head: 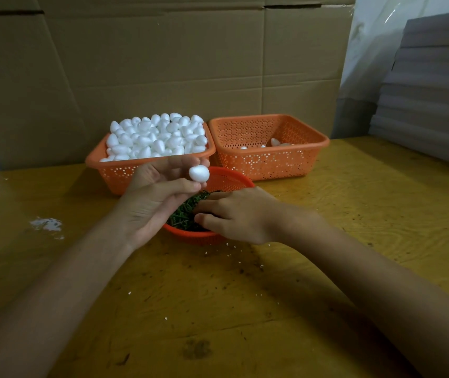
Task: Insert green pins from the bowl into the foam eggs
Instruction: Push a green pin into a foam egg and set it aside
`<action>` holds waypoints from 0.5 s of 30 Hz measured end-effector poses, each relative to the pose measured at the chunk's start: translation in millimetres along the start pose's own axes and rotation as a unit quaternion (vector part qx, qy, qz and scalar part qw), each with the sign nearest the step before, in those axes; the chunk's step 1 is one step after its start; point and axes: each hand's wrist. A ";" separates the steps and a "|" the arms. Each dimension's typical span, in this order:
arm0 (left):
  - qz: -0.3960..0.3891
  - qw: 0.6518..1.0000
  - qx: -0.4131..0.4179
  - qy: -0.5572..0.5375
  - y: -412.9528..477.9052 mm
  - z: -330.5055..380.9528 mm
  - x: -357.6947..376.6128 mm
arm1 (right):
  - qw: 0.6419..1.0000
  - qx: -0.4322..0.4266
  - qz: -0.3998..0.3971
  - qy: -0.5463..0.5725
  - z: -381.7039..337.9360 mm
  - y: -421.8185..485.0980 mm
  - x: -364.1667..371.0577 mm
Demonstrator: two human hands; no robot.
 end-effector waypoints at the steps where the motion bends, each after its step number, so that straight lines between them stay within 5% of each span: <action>1: -0.001 1.000 0.003 0.009 -0.2 -0.1 0.2 | 1.000 0.000 0.002 -0.001 0.0 0.1 0.1; 15: -0.020 0.991 0.023 0.130 -1.5 -2.2 0.1 | 1.000 -0.012 0.023 -0.004 1.3 0.6 1.8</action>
Point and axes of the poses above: each hand's wrist, its own y-axis towards the middle knuckle, its own x-axis out of the palm, z = x × y, and after that the axes turned 2 degrees about y, right-handed
